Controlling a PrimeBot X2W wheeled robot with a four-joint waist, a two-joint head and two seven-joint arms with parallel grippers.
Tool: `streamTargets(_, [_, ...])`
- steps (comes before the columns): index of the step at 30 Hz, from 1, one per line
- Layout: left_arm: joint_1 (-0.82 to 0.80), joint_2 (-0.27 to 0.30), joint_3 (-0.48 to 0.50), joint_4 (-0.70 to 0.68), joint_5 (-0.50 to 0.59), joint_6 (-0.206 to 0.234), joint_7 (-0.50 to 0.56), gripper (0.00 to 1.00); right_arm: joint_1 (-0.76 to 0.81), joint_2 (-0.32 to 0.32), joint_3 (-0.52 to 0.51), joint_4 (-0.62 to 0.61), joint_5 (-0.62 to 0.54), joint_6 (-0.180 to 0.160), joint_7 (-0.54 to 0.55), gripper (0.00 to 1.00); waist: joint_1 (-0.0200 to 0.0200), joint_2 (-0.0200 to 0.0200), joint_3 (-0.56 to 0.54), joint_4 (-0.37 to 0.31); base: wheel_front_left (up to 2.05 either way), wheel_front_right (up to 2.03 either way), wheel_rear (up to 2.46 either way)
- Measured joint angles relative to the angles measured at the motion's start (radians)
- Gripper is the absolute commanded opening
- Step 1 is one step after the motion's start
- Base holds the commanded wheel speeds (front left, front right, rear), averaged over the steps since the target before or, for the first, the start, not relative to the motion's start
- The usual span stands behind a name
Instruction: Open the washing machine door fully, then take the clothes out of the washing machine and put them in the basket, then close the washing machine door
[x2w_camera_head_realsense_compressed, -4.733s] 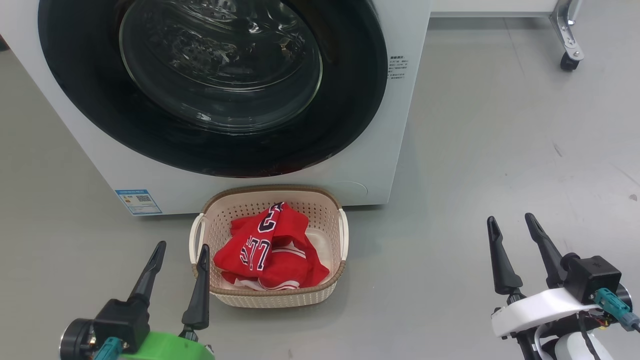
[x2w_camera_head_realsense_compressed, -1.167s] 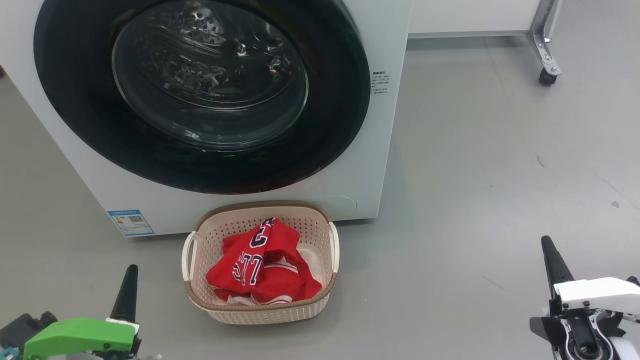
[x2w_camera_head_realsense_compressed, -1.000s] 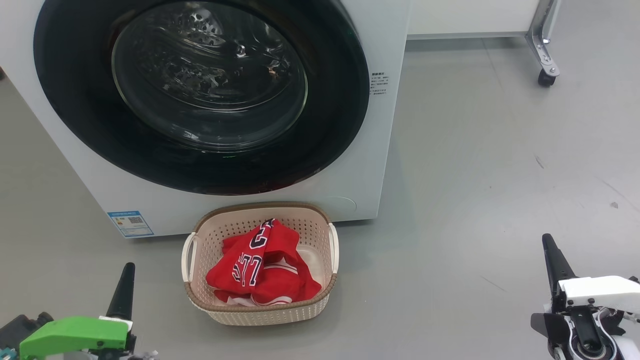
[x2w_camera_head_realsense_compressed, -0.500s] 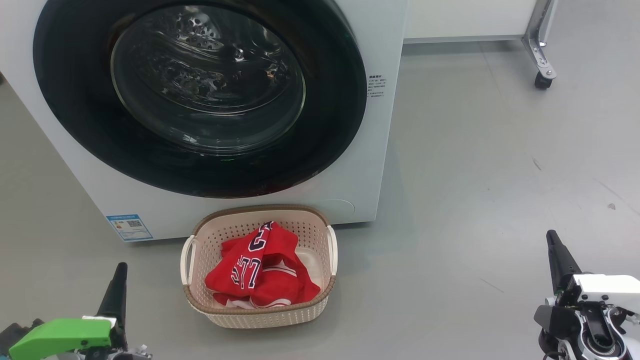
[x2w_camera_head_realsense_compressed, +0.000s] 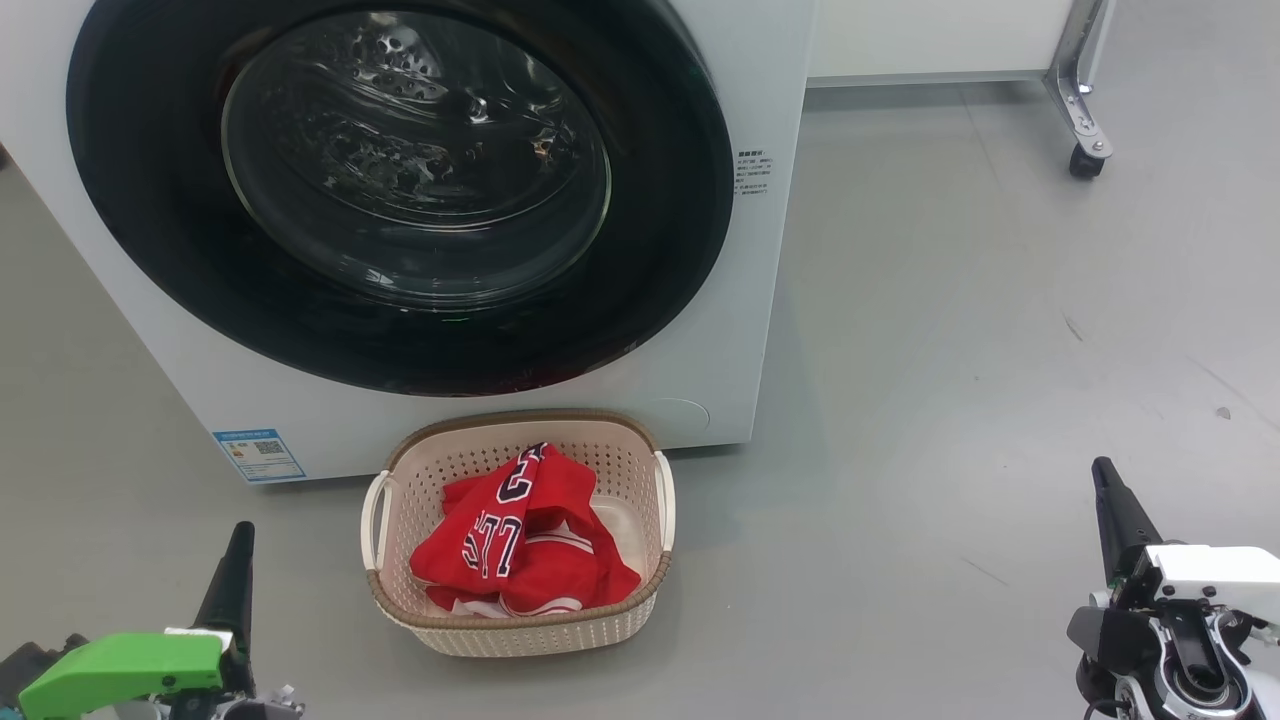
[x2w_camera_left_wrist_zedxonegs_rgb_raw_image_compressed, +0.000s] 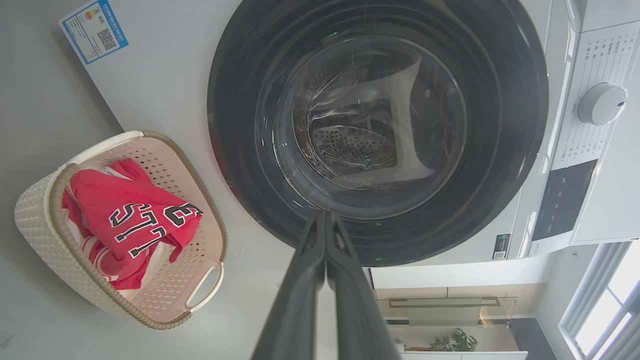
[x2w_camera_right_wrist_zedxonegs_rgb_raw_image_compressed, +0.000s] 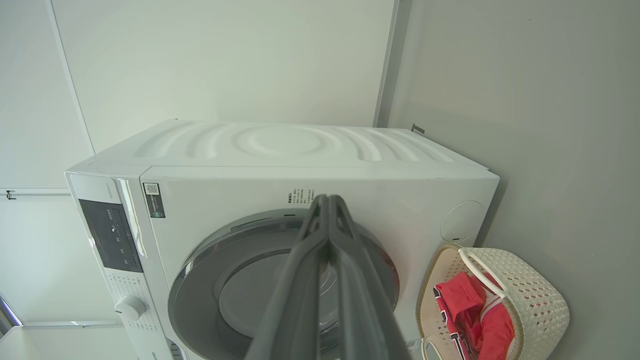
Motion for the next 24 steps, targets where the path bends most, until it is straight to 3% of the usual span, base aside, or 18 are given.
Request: streamTargets(24, [-0.009,-0.002,0.004,0.012,0.0,-0.008,0.001,0.0,-0.001,0.001,-0.002,0.007,0.0,0.0,0.004,0.0,0.0,0.0,-0.001,0.0,0.0,0.0,0.0])
